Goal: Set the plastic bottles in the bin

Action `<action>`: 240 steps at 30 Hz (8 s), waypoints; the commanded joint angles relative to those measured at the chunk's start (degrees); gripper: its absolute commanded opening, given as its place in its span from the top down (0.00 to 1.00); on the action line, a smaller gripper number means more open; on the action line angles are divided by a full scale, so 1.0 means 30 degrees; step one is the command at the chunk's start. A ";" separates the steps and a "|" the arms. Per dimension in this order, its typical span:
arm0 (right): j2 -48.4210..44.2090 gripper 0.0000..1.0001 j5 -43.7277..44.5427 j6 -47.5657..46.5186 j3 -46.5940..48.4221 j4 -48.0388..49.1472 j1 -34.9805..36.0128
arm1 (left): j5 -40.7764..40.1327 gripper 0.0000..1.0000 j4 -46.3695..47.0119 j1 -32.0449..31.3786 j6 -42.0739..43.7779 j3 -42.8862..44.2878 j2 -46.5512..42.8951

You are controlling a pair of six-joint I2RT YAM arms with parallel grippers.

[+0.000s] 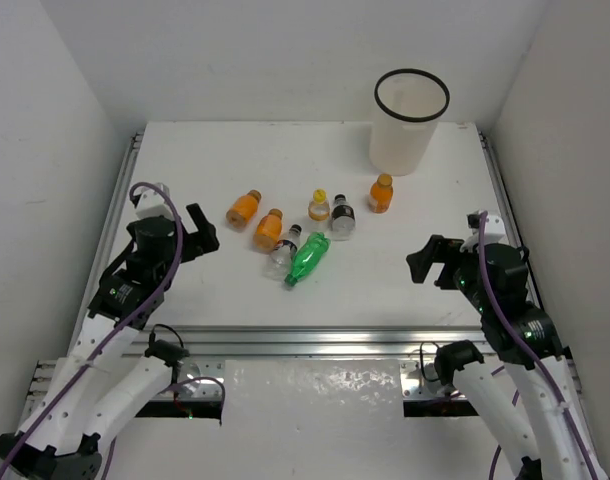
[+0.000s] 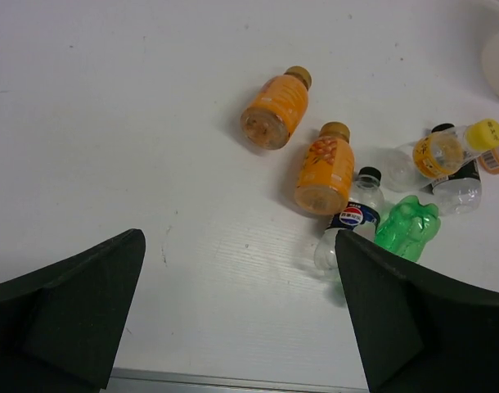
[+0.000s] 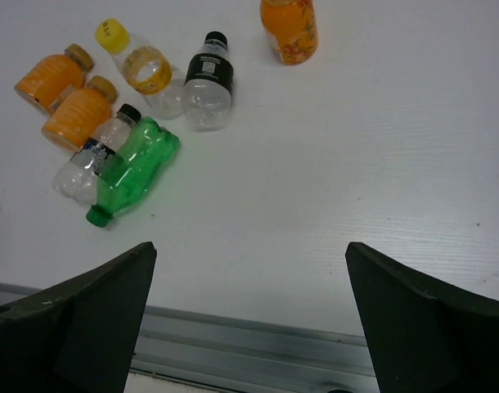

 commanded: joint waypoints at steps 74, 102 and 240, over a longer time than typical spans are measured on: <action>1.4306 0.01 -1.5798 0.7408 0.5828 1.7795 0.3308 | 2.1345 1.00 0.7995 -0.1468 0.0237 0.4452 0.7928; 2.0427 1.00 0.1246 0.0318 1.8156 0.8448 0.0357 | 0.2922 0.00 0.1553 -0.2936 -0.0293 0.6709 0.9186; 1.6011 0.01 -1.8429 0.6188 0.5687 2.0098 0.0906 | 0.9431 1.00 0.2977 -0.4986 0.2049 0.4199 1.2628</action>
